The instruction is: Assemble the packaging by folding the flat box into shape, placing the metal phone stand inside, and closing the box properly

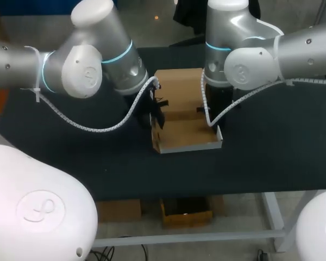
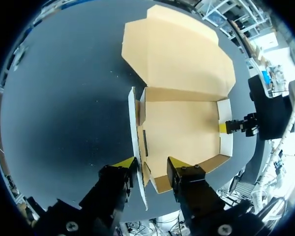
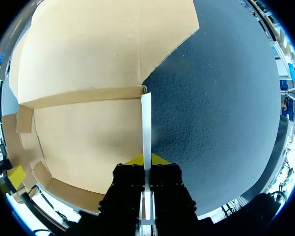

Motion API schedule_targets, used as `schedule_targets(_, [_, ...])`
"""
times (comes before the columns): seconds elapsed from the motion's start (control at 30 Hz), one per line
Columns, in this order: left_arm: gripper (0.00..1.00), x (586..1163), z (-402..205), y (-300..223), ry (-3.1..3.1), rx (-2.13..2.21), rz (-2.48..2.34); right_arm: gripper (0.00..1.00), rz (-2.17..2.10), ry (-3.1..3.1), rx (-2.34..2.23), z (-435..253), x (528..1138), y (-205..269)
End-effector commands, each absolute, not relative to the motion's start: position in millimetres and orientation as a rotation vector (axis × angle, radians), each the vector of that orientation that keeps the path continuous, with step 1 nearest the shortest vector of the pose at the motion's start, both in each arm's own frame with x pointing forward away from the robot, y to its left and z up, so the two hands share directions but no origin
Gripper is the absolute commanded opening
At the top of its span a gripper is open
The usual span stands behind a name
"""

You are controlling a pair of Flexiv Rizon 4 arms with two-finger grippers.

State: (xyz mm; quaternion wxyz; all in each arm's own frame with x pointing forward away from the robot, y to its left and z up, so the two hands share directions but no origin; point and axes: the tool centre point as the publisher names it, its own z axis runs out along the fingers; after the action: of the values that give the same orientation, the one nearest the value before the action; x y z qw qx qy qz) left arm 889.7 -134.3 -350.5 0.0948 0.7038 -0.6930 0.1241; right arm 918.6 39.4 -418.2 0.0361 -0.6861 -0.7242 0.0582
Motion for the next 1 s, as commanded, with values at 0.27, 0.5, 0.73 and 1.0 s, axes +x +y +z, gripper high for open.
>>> schedule_targets(0.27, [0.41,892,-326,-106,-2.000,2.017,0.390,0.00,0.182,-2.224,-2.106,-418,919,40])
schedule_targets(0.5, [0.40,893,-322,-75,-1.903,1.927,0.475,0.00,0.182,-2.224,-2.106,-418,919,40])
schedule_targets(0.73, [0.37,893,-336,-55,-1.834,1.896,0.530,0.00,0.182,-2.224,-2.106,-418,919,40])
schedule_targets(1.0, [0.28,891,-358,-46,-1.796,1.848,0.666,0.00,0.182,-2.224,-2.106,-418,919,40])
